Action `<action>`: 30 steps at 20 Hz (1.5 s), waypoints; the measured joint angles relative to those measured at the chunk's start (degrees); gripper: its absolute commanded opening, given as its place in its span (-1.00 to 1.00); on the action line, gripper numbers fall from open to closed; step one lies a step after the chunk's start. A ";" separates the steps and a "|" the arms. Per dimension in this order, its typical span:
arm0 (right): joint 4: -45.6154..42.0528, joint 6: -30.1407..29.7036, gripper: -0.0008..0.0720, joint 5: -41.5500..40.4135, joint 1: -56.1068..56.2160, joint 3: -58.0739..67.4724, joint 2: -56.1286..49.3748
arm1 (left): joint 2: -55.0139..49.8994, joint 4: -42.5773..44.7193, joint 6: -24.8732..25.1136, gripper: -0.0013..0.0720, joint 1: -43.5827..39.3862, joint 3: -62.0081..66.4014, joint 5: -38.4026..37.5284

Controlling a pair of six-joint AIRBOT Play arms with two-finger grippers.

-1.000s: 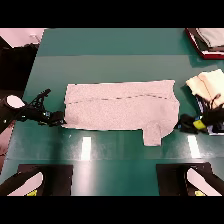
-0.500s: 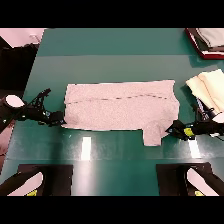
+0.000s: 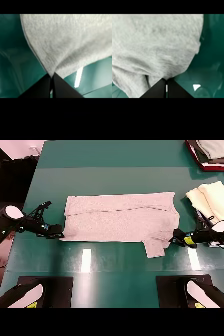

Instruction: Fold the shirts.

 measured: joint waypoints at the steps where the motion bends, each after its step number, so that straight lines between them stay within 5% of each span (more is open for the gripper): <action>1: -1.11 -0.04 -0.93 1.70 -0.48 0.04 1.90 | 0.92 1.38 0.00 -0.91 0.00 0.61 -1.25; 8: -5.90 -0.11 -0.93 16.09 -3.10 0.09 17.92 | 10.62 3.85 -0.24 -0.91 0.00 1.88 -9.68; 15: -5.22 1.64 -0.93 13.79 0.09 3.39 25.68 | 12.57 1.97 -0.04 -0.91 0.00 1.88 -7.21; 30: -6.75 -0.59 -0.93 2.67 7.02 23.32 -5.20 | 5.46 -2.45 -0.39 -0.90 0.00 2.08 17.62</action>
